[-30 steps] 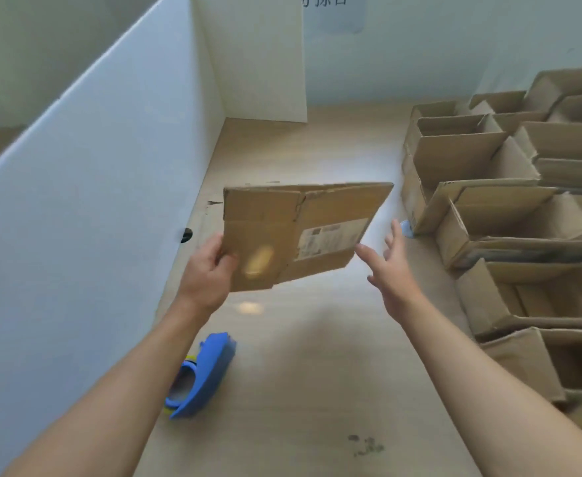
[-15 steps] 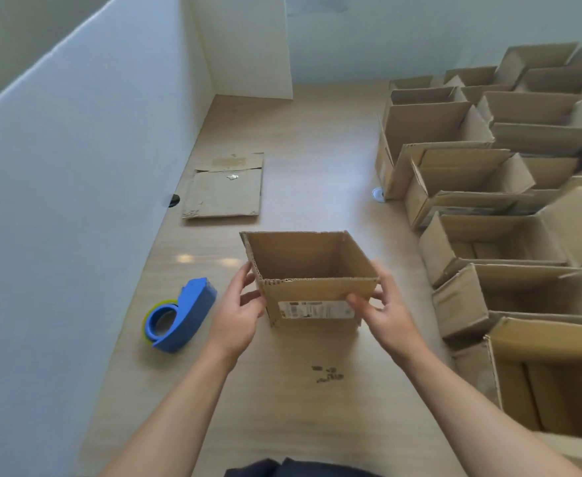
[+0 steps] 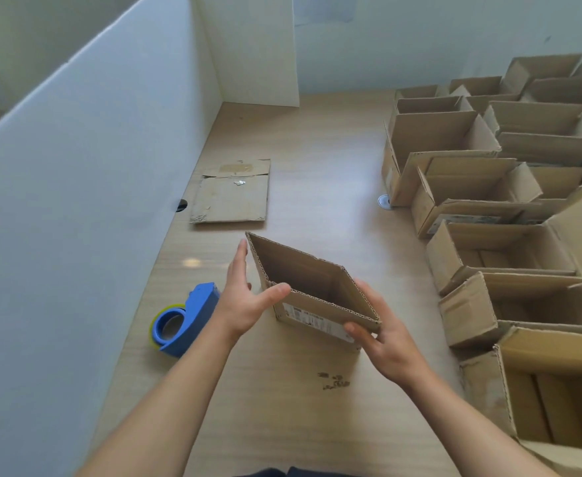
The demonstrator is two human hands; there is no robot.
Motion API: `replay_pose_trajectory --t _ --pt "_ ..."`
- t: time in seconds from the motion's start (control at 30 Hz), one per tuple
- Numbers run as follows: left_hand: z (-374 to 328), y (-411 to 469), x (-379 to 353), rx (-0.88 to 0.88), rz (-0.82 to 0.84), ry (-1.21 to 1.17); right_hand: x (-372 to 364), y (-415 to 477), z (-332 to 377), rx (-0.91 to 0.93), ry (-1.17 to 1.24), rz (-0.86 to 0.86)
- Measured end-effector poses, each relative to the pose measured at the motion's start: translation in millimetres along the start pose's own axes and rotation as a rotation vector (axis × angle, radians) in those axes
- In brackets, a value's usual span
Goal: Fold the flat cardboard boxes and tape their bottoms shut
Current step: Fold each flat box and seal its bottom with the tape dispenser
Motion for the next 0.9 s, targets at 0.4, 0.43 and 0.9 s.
replay_pose_trajectory --t 0.4,0.43,0.9 --pt "-23 50 7 -0.015 0.138 0.072 21 19 -1 -0.024 -0.018 0.038" --pt "-25 52 6 -0.022 0.117 0.033 22 20 -1 -0.025 -0.017 0.025" --pt "-15 5 7 -0.211 0.119 0.086 16 26 -1 -0.008 0.018 -0.162"
Point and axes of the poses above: each hand's wrist, its own y-axis towards the middle knuckle, its own x-axis out of the back of the hand, z = x × y, the point moved 1 cm from there along y, towards the middle knuckle, and after that the axes turned 15 degrees about x, right-handed, at the moved point
